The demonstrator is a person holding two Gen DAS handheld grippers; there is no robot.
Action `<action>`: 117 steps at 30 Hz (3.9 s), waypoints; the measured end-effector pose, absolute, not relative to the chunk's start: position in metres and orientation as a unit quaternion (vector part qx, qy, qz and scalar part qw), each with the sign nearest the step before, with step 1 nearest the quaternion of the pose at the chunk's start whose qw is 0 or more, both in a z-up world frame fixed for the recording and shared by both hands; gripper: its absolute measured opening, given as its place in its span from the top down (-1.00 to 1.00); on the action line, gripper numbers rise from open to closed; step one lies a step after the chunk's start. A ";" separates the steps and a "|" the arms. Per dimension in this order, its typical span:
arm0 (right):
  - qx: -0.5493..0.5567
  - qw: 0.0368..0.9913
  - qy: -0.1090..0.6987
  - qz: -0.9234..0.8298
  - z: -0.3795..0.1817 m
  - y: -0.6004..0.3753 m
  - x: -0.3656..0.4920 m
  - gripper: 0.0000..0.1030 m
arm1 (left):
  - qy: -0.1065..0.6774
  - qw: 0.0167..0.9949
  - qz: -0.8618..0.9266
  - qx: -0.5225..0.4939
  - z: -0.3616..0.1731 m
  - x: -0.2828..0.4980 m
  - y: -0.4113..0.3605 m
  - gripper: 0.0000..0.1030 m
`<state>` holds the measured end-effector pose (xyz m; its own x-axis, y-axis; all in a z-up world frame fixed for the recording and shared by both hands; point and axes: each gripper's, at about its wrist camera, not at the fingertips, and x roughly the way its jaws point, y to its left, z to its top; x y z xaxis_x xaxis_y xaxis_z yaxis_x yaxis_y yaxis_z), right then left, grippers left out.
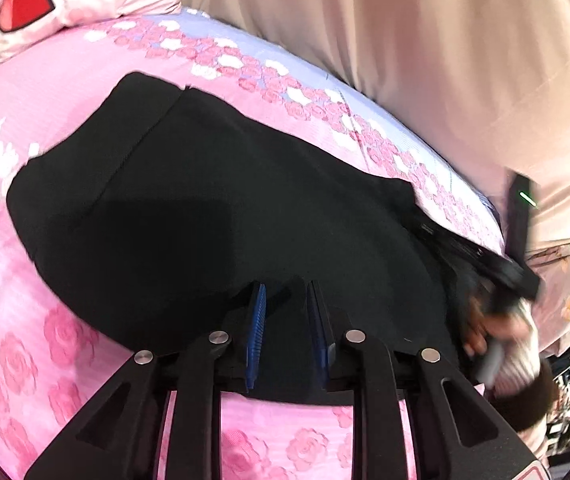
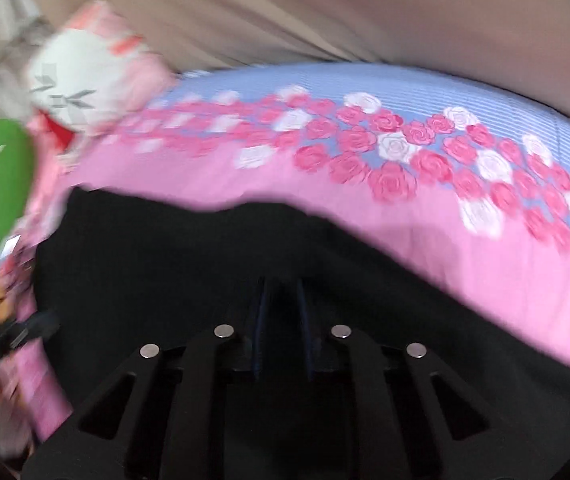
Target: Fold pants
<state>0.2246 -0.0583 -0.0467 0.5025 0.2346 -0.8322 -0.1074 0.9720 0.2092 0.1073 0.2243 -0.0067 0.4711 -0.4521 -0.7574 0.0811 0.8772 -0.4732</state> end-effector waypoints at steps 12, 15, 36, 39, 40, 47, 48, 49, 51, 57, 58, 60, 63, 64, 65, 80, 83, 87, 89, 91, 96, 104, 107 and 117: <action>0.076 0.869 0.472 0.126 -0.029 -0.062 0.210 0.85 | 0.453 0.874 -0.112 -0.138 0.001 0.106 0.240 0.06; 0.076 0.871 0.475 0.102 -0.035 -0.074 0.195 0.84 | 0.463 0.875 -0.075 -0.117 -0.008 0.113 0.240 0.04; 0.059 0.904 0.424 -0.008 -0.006 -0.269 0.061 0.18 | 0.477 0.853 -0.211 0.000 -0.008 0.077 0.026 0.05; 0.004 0.890 0.456 0.023 -0.025 -0.247 0.076 0.20 | 0.467 0.859 -0.208 0.012 -0.013 0.068 0.016 -0.02; -0.029 0.888 0.458 0.031 -0.029 -0.236 0.078 0.51 | 0.464 0.862 -0.203 0.013 -0.015 0.068 0.016 -0.03; -0.029 0.890 0.455 0.011 -0.032 -0.241 0.084 0.96 | 0.442 0.877 -0.187 0.028 -0.026 0.069 0.011 -0.12; -0.028 0.895 0.445 0.009 -0.029 -0.241 0.080 0.94 | 0.438 0.878 -0.186 0.041 -0.026 0.067 0.007 -0.14; -0.024 0.896 0.444 0.008 -0.026 -0.239 0.079 0.88 | 0.435 0.879 -0.186 0.050 -0.026 0.066 0.005 -0.21; 0.002 0.910 0.414 0.022 -0.004 -0.233 0.064 0.87 | 0.435 0.879 -0.189 0.055 -0.027 0.066 0.003 -0.27; 0.031 0.886 0.454 0.081 -0.023 -0.199 0.083 0.88 | 0.435 0.878 -0.191 0.056 -0.028 0.066 0.001 -0.33; 0.029 0.878 0.473 0.062 -0.037 -0.200 0.095 0.99 | 0.434 0.879 -0.190 0.057 -0.028 0.065 0.001 -0.33; 0.080 0.882 0.462 0.051 -0.035 -0.211 0.108 1.00 | 0.434 0.879 -0.189 0.057 -0.028 0.065 0.001 -0.33; 0.154 0.881 0.444 0.044 -0.019 -0.224 0.096 0.87 | 0.434 0.880 -0.188 0.054 -0.028 0.065 0.003 -0.33; 0.159 0.882 0.441 0.048 -0.016 -0.224 0.089 0.87 | 0.434 0.880 -0.188 0.054 -0.028 0.065 0.002 -0.34; 0.153 0.881 0.444 0.050 -0.018 -0.225 0.079 0.87 | 0.434 0.880 -0.188 0.055 -0.029 0.065 0.002 -0.35; 0.204 0.873 0.411 -0.164 -0.016 -0.404 -0.044 1.00 | 0.433 0.881 -0.181 0.067 -0.030 0.063 0.000 -0.44; 0.235 0.856 0.394 -0.237 -0.008 -0.447 -0.079 1.00 | 0.433 0.881 -0.178 0.069 -0.030 0.063 -0.002 -0.46; 0.225 0.883 0.372 -0.179 0.020 -0.419 -0.089 0.89 | 0.434 0.880 -0.177 0.074 -0.031 0.064 -0.004 -0.52; 0.208 0.892 0.382 -0.124 0.022 -0.390 -0.068 0.89 | 0.434 0.881 -0.172 0.076 -0.031 0.063 -0.005 -0.57; 0.211 0.889 0.400 -0.076 0.014 -0.365 -0.044 0.89 | 0.436 0.881 -0.169 0.075 -0.031 0.064 -0.004 -0.60; 0.154 0.878 0.450 -0.053 -0.021 -0.329 0.012 1.00 | 0.439 0.883 -0.153 0.069 -0.032 0.067 0.001 -0.62; 0.252 0.879 0.396 -0.081 0.011 -0.384 -0.045 0.91 | 0.438 0.874 -0.212 0.008 0.006 0.077 -0.016 -0.48; 0.240 0.883 0.399 -0.062 0.020 -0.361 -0.037 0.91 | 0.436 0.864 -0.251 0.020 0.027 0.100 -0.068 -0.48; 0.229 0.865 0.445 -0.027 -0.025 -0.341 0.013 1.00 | 0.490 0.833 -0.250 0.057 -0.017 0.160 -0.134 0.36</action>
<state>0.0129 -0.3415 -0.0252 0.6020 0.1576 -0.7828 0.2510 0.8933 0.3729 0.1596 -0.1338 -0.0172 0.3945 -0.3602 -0.8454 0.4715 0.8690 -0.1502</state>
